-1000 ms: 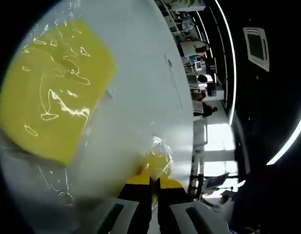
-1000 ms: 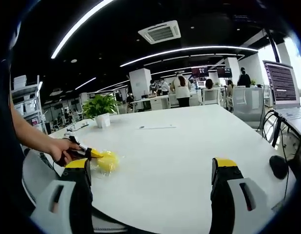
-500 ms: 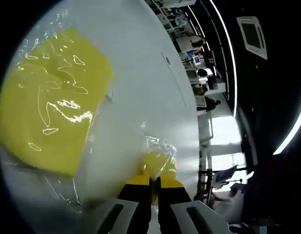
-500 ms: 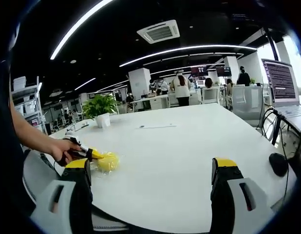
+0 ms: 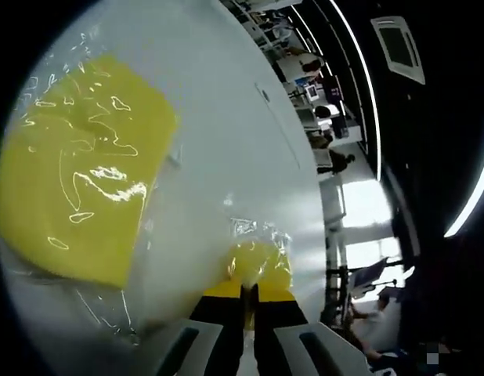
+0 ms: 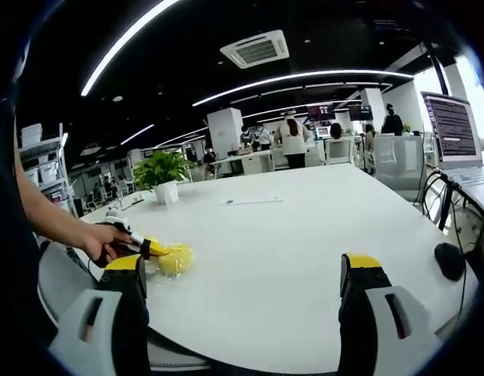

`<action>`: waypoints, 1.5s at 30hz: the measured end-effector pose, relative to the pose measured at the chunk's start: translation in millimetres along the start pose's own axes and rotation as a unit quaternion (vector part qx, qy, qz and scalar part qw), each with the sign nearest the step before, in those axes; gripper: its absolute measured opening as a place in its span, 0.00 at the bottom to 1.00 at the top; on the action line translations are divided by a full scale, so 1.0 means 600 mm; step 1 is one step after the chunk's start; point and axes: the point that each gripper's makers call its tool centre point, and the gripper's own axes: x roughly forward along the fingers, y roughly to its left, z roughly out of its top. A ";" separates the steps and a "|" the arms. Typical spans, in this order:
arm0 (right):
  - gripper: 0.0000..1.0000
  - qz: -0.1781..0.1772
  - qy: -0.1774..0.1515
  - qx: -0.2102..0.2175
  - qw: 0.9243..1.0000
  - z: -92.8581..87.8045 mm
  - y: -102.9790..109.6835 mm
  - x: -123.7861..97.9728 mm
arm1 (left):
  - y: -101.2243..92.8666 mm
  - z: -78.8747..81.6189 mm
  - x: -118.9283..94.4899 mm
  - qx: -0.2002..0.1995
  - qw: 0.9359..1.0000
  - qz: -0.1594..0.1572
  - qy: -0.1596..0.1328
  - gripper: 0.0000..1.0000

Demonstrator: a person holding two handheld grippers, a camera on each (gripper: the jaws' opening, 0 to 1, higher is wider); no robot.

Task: Compare the silicone blocks by pressing each to a similar depth, holding the contact briefly, and releasing to observe deformation and rebound differences across the visible hardness samples.

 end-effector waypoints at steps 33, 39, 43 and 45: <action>0.96 0.006 0.000 0.007 1.000 0.009 0.017 0.009 | 0.001 0.000 0.004 0.041 0.999 0.022 0.003 0.03; 0.96 0.006 0.000 0.011 1.000 0.007 0.017 0.009 | -0.009 0.010 0.002 0.177 0.984 0.019 0.025 0.12; 0.96 0.010 0.004 0.011 1.000 0.005 0.020 0.014 | -0.045 0.030 -0.014 0.283 0.959 0.002 -0.006 0.45; 0.96 0.012 0.003 0.010 1.000 0.006 0.019 0.018 | -0.068 0.042 -0.029 0.310 0.951 -0.015 -0.015 0.56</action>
